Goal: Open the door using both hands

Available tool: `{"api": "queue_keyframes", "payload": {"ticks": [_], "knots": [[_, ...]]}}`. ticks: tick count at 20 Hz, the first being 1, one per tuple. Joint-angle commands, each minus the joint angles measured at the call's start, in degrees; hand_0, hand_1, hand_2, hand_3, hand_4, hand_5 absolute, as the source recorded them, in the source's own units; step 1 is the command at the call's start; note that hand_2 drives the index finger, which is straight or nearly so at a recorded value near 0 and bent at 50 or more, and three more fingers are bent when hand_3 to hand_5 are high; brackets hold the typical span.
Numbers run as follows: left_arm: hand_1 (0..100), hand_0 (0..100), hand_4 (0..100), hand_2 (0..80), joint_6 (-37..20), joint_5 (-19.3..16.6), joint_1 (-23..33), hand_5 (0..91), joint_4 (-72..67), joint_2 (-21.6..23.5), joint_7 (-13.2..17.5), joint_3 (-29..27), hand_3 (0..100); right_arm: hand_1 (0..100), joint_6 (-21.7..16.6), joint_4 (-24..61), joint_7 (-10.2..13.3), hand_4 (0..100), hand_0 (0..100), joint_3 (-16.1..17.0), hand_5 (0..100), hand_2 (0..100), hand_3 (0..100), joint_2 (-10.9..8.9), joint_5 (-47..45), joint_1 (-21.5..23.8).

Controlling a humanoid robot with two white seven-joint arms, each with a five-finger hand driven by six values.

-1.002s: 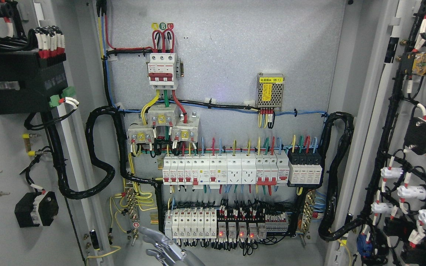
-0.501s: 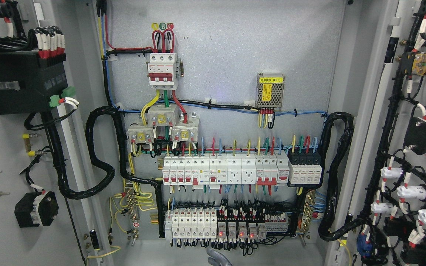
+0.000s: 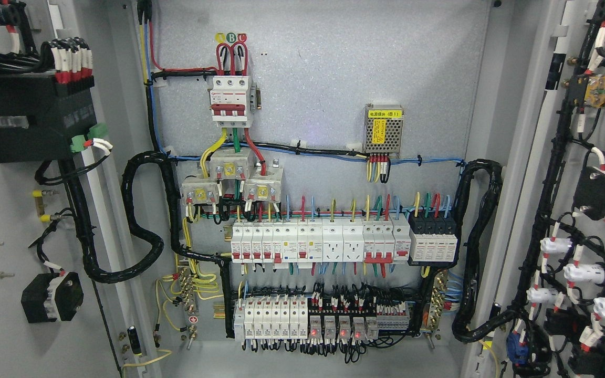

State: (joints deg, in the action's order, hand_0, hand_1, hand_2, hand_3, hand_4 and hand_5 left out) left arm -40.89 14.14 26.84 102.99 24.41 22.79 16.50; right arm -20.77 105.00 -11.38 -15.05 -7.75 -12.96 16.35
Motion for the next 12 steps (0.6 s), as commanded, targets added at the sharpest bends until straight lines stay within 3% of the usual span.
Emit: {"api": "queue_keyframes", "payload": {"ticks": [1, 4, 8, 10, 12], "knots": [[0, 30, 4, 2.8, -0.6, 2.29, -0.12, 0.0, 11.18, 0.47, -0.12, -9.02, 3, 0, -0.5, 0.73, 0.04, 0, 22, 8.53, 0, 0, 0, -3.32, -0.04, 5.88], [0, 30, 4, 2.7, 1.24, 4.58, -1.08, 0.0, 11.09, -1.2, 0.93, -12.44, 3, 0, -0.5, -0.58, 0.22, 0, 22, 10.29, 0, 0, 0, -4.2, -0.39, 6.68], [0, 30, 3, 2.7, 4.5, 4.76, -1.53, 0.0, 11.18, -4.01, 6.12, -17.72, 3, 0, -0.5, -2.69, 0.22, 0, 22, 12.93, 0, 0, 0, -4.38, -0.48, 7.12], [0, 30, 3, 2.7, 4.5, 5.2, -1.53, 0.0, 11.09, -4.37, 6.12, -19.39, 3, 0, -0.5, -4.27, 0.22, 0, 22, 14.16, 0, 0, 0, -4.38, -0.57, 7.12], [0, 30, 3, 2.8, 4.85, 7.82, -1.44, 0.0, 11.09, -4.98, 6.21, -21.93, 3, 0, -0.58, -4.37, 0.22, 0, 22, 14.43, 0, 0, 0, -4.38, -0.66, 7.21]]}}
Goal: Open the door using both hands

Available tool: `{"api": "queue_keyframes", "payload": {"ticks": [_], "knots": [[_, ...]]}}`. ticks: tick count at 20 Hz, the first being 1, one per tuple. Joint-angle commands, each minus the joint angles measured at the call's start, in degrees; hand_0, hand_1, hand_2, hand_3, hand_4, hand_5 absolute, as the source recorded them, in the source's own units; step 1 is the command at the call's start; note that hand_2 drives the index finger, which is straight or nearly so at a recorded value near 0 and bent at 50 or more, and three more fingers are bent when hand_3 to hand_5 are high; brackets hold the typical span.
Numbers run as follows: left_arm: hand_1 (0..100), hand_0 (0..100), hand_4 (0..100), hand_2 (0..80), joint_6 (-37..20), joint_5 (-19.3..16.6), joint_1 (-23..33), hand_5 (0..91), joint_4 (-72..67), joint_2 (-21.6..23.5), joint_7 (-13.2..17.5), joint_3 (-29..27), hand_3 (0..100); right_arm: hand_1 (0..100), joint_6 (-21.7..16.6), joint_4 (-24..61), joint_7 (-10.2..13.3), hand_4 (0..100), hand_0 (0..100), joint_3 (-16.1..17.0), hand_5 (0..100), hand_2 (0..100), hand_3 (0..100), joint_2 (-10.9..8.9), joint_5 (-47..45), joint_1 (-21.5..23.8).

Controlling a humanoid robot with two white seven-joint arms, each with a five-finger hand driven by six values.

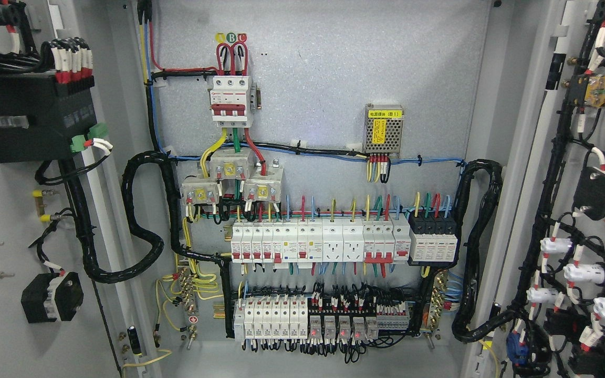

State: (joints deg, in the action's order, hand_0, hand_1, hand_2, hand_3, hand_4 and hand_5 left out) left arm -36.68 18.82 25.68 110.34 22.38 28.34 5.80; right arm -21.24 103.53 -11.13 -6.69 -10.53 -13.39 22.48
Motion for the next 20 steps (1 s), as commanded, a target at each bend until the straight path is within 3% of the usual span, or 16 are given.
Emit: {"api": "queue_keyframes", "payload": {"ticks": [1, 4, 9, 13, 17, 20], "knots": [[0, 30, 3, 2.8, 1.08, 4.8, -0.28, 0.0, 3.83, -2.96, 0.84, -12.47, 3, 0, -0.2, -2.89, -0.03, 0, 22, 6.08, 0, 0, 0, -1.6, -0.23, 1.08], [0, 30, 3, 2.8, 3.72, 9.03, 0.42, 0.0, 3.74, -3.13, 4.34, -15.11, 3, 0, -0.29, -2.63, -0.03, 0, 22, 5.99, 0, 0, 0, -1.51, -0.32, 1.25], [0, 30, 4, 2.8, 4.95, 9.48, 1.82, 0.0, 3.74, -5.24, 4.8, -21.08, 3, 0, -0.29, -2.19, -0.03, 0, 22, 6.07, 0, 0, 0, -1.42, -1.02, 2.13], [0, 30, 4, 2.8, 5.04, 10.89, 3.41, 0.0, 3.65, -5.33, 4.88, -21.53, 3, 0, 0.06, -2.19, -0.2, 0, 22, 6.87, 0, 0, 0, -1.42, -5.42, 2.48], [0, 30, 4, 2.8, 9.34, 12.98, 3.32, 0.0, 2.95, -5.42, 4.88, -23.47, 3, 0, 0.06, -2.28, -0.47, 0, 22, 6.95, 0, 0, 0, -1.6, -5.68, 2.66], [0, 30, 4, 2.8, 10.74, 14.05, 3.32, 0.0, 2.43, -5.24, 5.58, -25.92, 3, 0, -0.03, -2.28, -0.64, 0, 22, 6.87, 0, 0, 0, -3.17, -5.77, 3.27]]}}
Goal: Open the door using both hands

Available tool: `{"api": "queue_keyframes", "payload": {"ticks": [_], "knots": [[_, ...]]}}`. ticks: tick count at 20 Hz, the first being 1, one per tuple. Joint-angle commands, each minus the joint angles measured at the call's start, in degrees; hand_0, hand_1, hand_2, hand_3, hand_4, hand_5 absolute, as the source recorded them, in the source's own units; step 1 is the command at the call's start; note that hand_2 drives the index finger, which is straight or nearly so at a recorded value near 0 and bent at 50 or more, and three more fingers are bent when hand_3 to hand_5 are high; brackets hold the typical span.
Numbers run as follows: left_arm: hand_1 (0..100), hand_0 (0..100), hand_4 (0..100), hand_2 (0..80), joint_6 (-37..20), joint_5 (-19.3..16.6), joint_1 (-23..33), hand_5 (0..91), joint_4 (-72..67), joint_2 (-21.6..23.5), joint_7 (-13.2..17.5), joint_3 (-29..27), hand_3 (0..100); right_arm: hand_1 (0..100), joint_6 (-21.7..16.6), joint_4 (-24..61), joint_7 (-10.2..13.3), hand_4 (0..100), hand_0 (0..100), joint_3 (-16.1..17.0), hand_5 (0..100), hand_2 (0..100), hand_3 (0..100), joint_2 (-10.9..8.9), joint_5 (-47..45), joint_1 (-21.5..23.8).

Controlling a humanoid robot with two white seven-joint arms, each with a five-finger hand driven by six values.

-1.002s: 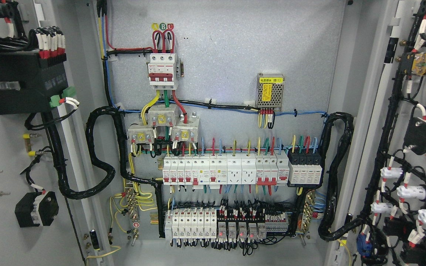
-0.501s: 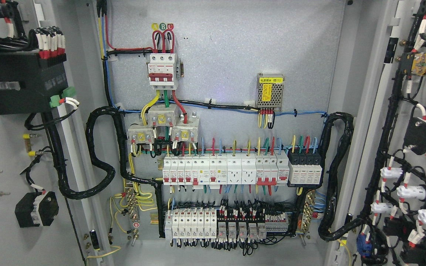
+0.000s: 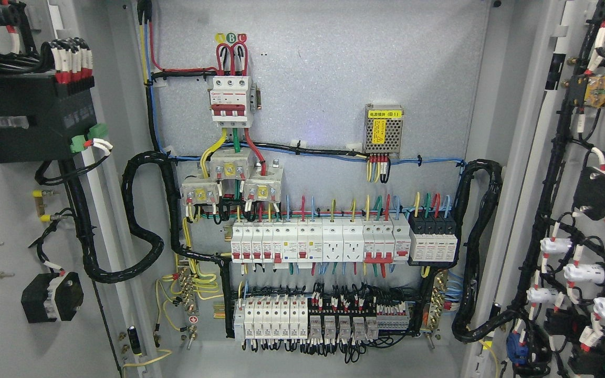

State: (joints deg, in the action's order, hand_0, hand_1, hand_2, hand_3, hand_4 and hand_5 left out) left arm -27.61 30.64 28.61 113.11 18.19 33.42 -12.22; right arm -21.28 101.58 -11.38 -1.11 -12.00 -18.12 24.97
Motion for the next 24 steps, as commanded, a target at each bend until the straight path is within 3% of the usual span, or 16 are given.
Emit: {"api": "queue_keyframes", "payload": {"ticks": [1, 6, 9, 12, 19, 24], "knots": [[0, 30, 4, 2.8, 2.55, 2.4, 0.39, 0.0, -0.61, -1.14, 1.73, -9.21, 3, 0, -0.17, -0.33, -0.4, 0, 22, 1.28, 0, 0, 0, -2.4, -1.04, 1.04], [0, 30, 4, 2.8, 6.77, 7.58, 0.22, 0.0, -2.36, -0.79, 5.34, -13.7, 3, 0, -1.66, -0.33, -0.49, 0, 22, 1.37, 0, 0, 0, -3.73, -1.13, 1.84], [0, 30, 4, 2.8, 10.9, 12.5, -0.74, 0.0, -5.35, 0.0, 7.44, -15.89, 3, 0, -1.66, -0.33, -0.49, 0, 22, 1.46, 0, 0, 0, -4.08, -1.13, 2.1], [0, 30, 4, 2.8, 12.32, 12.95, -1.19, 0.0, -7.37, 0.62, 8.68, -17.31, 3, 0, -1.66, -0.33, -0.49, 0, 22, 1.37, 0, 0, 0, -4.69, -1.74, 2.19], [0, 30, 4, 2.8, 16.87, 13.83, -5.05, 0.0, -11.06, 1.94, 8.86, -21.69, 3, 0, -1.66, -0.6, -0.58, 0, 22, 1.63, 0, 0, 0, -8.12, -7.19, 2.8], [0, 30, 4, 2.8, 21.37, 15.15, -9.71, 0.0, -18.0, 4.04, 13.07, -23.9, 3, 0, -1.58, -0.77, -0.58, 0, 22, 2.51, 0, 0, 0, -9.09, -7.28, 2.98]]}}
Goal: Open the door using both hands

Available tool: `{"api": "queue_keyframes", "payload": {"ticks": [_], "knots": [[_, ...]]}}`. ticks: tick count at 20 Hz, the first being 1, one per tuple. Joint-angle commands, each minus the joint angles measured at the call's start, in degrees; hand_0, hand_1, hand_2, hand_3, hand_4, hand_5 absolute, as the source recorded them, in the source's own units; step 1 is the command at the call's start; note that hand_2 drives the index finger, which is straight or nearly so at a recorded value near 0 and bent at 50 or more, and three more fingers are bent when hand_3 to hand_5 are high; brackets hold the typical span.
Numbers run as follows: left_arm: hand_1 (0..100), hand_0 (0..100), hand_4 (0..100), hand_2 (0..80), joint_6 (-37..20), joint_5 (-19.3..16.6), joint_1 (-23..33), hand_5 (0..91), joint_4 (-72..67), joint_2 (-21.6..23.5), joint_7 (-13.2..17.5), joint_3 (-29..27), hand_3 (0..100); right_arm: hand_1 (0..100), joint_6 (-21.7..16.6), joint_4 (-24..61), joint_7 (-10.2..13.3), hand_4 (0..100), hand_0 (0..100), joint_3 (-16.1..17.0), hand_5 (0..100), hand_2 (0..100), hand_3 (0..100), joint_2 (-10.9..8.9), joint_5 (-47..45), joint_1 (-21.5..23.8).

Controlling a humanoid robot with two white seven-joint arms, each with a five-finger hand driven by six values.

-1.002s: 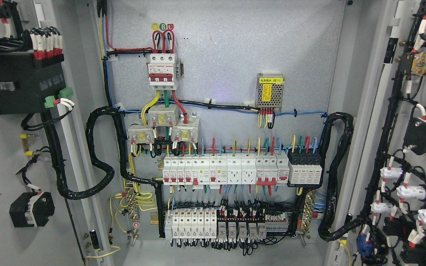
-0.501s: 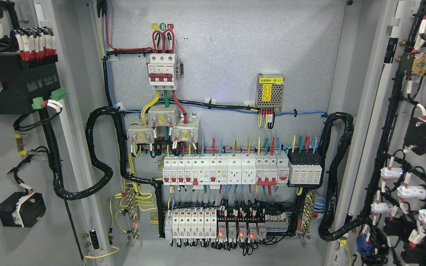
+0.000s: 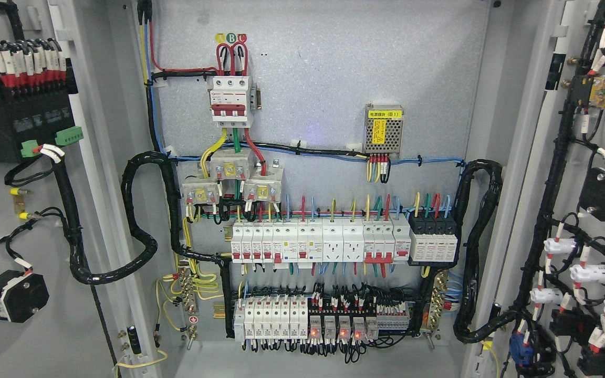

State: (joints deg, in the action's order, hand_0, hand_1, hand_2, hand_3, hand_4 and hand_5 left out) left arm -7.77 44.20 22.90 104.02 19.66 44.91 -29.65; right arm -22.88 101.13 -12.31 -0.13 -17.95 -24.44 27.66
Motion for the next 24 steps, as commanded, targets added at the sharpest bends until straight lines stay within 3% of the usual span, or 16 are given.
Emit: {"api": "queue_keyframes", "payload": {"ticks": [1, 8, 10, 12, 16, 24], "knots": [[0, 30, 4, 2.8, 1.53, 2.02, -4.35, 0.0, -9.44, 3.27, 1.76, -6.56, 3, 0, -0.06, -0.32, 0.36, 0, 22, 1.88, 0, 0, 0, -3.75, -0.96, 0.38], [0, 30, 4, 2.8, 1.62, 3.96, -4.79, 0.0, -13.04, 6.44, 2.46, -8.67, 3, 0, -0.41, -0.41, 0.36, 0, 22, 2.06, 0, 0, 0, -6.65, -1.05, 0.56], [0, 30, 4, 2.8, 1.62, 6.23, -5.23, 0.0, -15.59, 8.19, 3.25, -8.67, 3, 0, -1.11, -0.41, 0.36, 0, 22, 2.06, 0, 0, 0, -7.62, -1.05, 0.82], [0, 30, 4, 2.8, 1.62, 8.0, -6.2, 0.0, -18.31, 10.48, 3.95, -8.5, 3, 0, -1.38, -0.41, 0.36, 0, 22, 2.24, 0, 0, 0, -7.62, -2.19, 0.99], [0, 30, 4, 2.8, 1.62, 8.09, -8.31, 0.0, -21.22, 10.93, 4.57, -7.62, 3, 0, -1.38, -2.15, 0.27, 0, 22, 4.08, 0, 0, 0, -7.71, -2.81, 1.0], [0, 30, 4, 2.8, 1.62, 8.09, -12.88, 0.0, -26.14, 14.0, 4.57, -4.72, 3, 0, -1.29, -3.57, 0.27, 0, 22, 4.35, 0, 0, 0, -7.71, -5.01, 0.91]]}}
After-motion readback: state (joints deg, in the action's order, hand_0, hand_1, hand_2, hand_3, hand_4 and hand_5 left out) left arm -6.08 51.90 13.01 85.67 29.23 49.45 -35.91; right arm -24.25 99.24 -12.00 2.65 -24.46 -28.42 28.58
